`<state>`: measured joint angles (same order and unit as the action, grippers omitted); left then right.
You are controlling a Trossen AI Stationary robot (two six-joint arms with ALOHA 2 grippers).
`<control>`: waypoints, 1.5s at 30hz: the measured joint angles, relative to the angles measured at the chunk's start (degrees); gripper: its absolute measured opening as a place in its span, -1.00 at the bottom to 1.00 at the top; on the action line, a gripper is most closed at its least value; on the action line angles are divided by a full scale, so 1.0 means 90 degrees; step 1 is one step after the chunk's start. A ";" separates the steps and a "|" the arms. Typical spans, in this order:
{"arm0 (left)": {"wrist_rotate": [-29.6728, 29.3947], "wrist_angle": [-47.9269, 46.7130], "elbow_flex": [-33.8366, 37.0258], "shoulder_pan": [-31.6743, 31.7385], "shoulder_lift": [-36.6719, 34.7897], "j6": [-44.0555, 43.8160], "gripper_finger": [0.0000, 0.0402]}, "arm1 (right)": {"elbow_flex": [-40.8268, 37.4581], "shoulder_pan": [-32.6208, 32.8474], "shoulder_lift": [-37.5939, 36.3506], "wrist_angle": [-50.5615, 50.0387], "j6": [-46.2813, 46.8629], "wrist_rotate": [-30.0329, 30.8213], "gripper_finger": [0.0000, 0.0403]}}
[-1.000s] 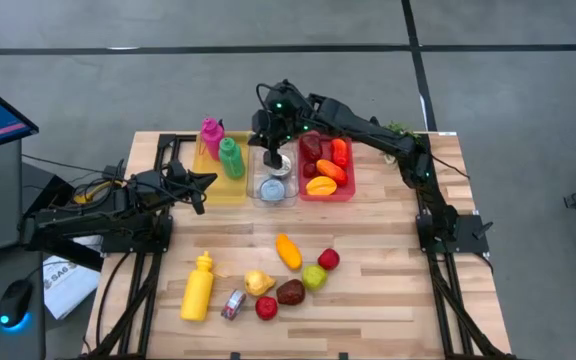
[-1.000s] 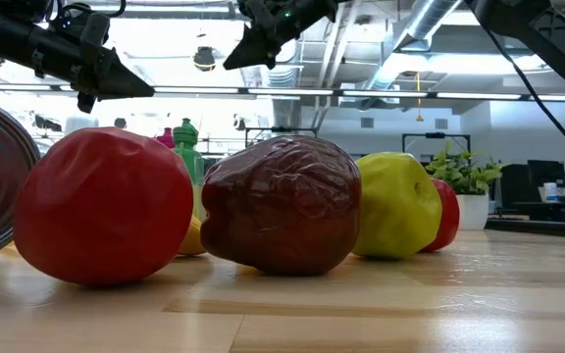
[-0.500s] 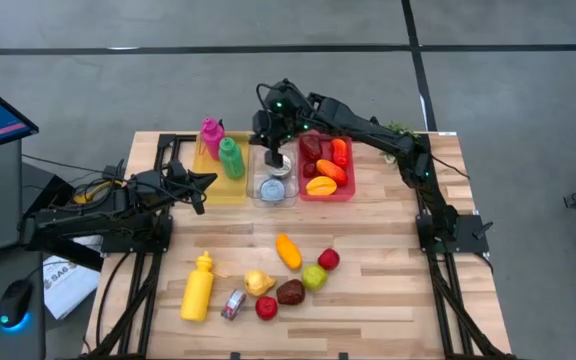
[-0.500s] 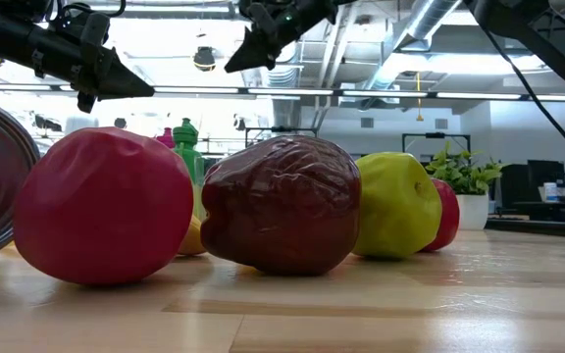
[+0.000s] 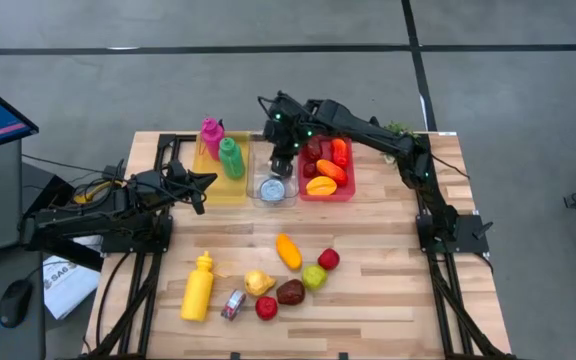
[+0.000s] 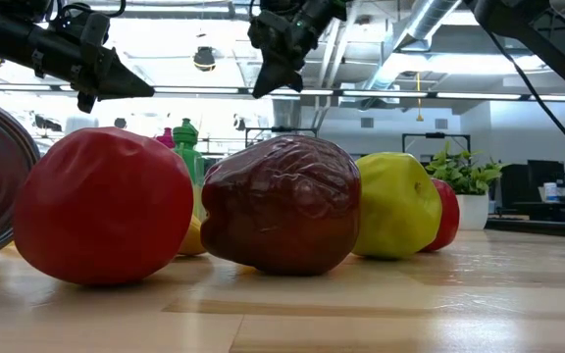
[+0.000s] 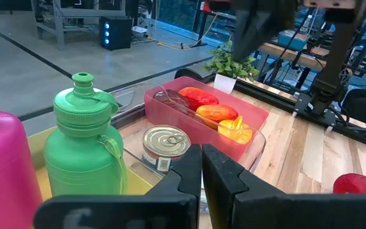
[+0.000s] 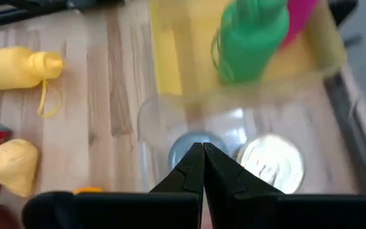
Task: Pick & Place Food Item
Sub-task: Put the yellow mango into the pink bin
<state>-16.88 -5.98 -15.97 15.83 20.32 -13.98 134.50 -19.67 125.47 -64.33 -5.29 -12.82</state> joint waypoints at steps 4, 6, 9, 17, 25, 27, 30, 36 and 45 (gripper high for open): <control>0.0000 0.0000 0.0000 0.0001 0.0000 0.0000 -0.99 | 0.0000 0.0316 0.0002 -0.0352 0.0739 0.0705 -1.00; 0.0000 0.0000 0.0000 -0.0001 0.0000 0.0000 -0.99 | 0.0000 0.0527 0.0002 -0.0427 0.1098 0.1060 -1.00; 0.0000 0.0000 0.0000 -0.0002 0.0000 -0.0001 -0.99 | 0.0000 0.0876 0.0002 -0.0448 0.1614 0.1431 -1.00; 0.0000 -0.0003 0.0000 0.0000 0.0158 0.0001 -0.99 | 0.0000 0.1619 0.0002 -0.0586 0.2579 0.1626 -1.00; 0.0000 -0.0006 0.0000 0.0000 0.0612 0.0010 -0.99 | 0.0000 0.2135 0.0002 -0.0664 0.3092 0.1647 -1.00; 0.0000 -0.0007 0.0000 -0.0001 0.0766 0.0010 -0.99 | 0.0000 0.2236 0.0002 -0.0699 0.3090 0.1648 -1.00; 0.0002 -0.0005 0.0000 -0.0001 0.0938 0.0006 -0.99 | 0.0000 0.2363 0.0002 -0.0732 0.3090 0.1650 -1.00; 0.0155 -0.0001 0.0000 -0.0002 0.0928 0.0001 -0.99 | 0.0000 0.2520 0.0002 -0.0710 0.3314 0.1652 -1.00; 0.0255 0.0000 0.0000 -0.0002 0.0916 -0.0305 -0.99 | 0.0000 0.2793 0.0002 -0.0708 0.4500 0.1647 -1.00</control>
<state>-14.59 -5.98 -15.97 15.81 28.56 -16.73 134.50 5.47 125.49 -70.70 35.22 2.00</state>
